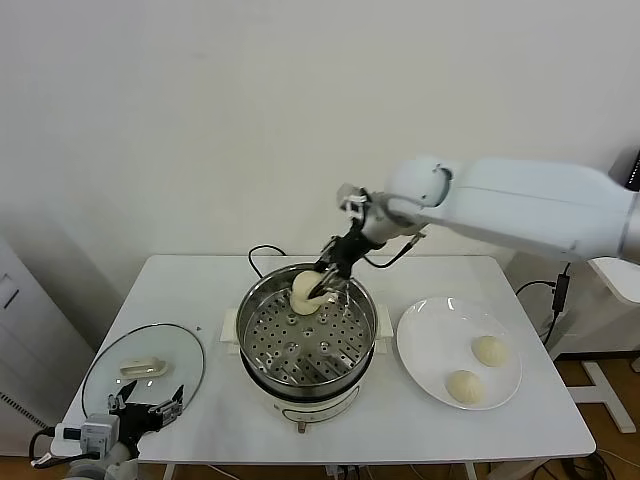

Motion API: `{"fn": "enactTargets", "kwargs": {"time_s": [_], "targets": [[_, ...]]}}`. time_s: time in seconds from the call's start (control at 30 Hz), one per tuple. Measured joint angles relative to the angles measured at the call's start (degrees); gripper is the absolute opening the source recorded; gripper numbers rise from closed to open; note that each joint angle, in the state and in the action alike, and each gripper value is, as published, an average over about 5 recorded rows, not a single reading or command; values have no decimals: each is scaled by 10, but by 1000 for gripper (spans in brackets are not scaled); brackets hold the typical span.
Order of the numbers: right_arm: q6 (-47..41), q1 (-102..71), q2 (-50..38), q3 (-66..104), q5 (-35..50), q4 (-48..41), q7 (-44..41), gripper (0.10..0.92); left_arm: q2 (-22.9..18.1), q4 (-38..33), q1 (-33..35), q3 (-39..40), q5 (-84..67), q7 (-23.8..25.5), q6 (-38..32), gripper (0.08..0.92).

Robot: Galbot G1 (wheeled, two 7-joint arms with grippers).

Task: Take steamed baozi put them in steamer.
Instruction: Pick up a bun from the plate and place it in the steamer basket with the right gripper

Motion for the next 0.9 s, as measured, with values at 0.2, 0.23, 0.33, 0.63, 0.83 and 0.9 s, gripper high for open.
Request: {"fn": "enactTargets", "kwargs": {"time_s": [0.2,0.23,0.33,0.63,0.83,0.9], "targets": [[-16,-41,39,13,-1,-15,39,450,-4,-2,3,-3,0,0,-1,823],[-19,-48,45,15,-3,-19,45,450,-5,-2,3,-3,0,0,-1,823],[-27,-67,63,17,-10,-28,61,450,-7,-2,4,-4,0,0,-1,823],[-46,-110,96,26,-29,-55,90,450,-5,3,5,-6,0,0,-2,823],[-53,-124,106,29,-35,-63,96,524,-4,6,2,-5,0,1,-2,823],[-54,-125,107,32,-36,-64,96,584,-4,6,2,-5,-1,1,-2,823]]}}
